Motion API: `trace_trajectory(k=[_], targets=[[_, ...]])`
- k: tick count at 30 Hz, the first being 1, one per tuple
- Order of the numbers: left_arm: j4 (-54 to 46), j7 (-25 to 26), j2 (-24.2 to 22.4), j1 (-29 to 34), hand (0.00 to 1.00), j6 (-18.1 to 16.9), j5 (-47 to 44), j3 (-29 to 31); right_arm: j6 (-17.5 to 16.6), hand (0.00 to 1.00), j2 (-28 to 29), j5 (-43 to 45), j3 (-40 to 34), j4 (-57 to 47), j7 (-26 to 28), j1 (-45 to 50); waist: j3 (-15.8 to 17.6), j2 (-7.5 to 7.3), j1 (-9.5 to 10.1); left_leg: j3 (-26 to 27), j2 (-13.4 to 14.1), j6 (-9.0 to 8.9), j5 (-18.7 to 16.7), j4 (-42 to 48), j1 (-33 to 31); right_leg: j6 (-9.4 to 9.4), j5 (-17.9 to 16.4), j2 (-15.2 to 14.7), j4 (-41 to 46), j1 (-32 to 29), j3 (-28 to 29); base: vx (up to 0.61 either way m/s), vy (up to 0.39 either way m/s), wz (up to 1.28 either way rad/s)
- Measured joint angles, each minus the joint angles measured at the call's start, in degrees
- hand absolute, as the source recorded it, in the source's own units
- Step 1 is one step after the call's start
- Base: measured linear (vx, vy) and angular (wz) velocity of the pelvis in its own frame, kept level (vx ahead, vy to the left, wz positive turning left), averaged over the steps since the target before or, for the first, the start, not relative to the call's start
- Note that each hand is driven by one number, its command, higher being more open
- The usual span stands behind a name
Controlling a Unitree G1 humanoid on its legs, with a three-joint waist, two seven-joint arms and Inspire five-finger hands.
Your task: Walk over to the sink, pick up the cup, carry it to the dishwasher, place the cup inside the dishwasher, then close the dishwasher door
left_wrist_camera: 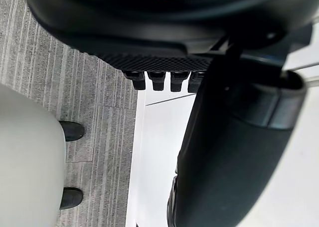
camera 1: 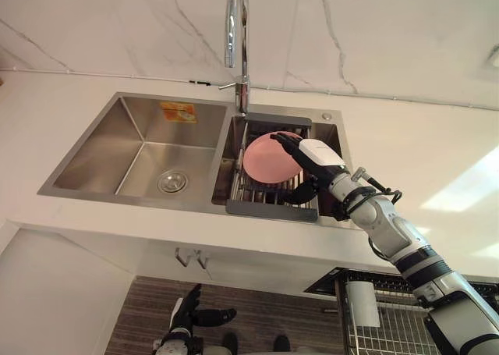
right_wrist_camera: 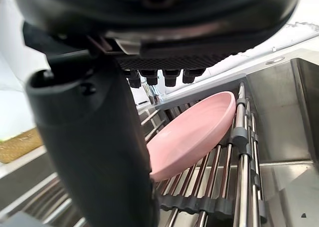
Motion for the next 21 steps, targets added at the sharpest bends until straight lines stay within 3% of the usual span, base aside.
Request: trace_trajectory(k=[10,21], targets=[[-1.17,0.07,0.13,-0.19,1.00,-0.06,-1.13,0.04,0.45,1.00,0.01,-5.68,3.73,5.90,0.07,-4.83,1.85,-0.15,0.92,0.06,-0.07,-0.02,0.02,0.01,-0.25,0.02,-0.01,-0.14,0.85,-0.88,0.15,0.00,0.000,0.00],[-1.54,1.21,0.21,-0.79,1.00,-0.42,-2.70,0.09,4.20,1.00,0.86,-15.84,3.69,8.65,-3.86,-10.85,4.36,-0.13,1.18,0.12,-0.11,-0.10,0.10,0.05,-0.27,0.03,-0.01,-0.20,1.05,-1.09,0.29,0.00,0.000,0.00]])
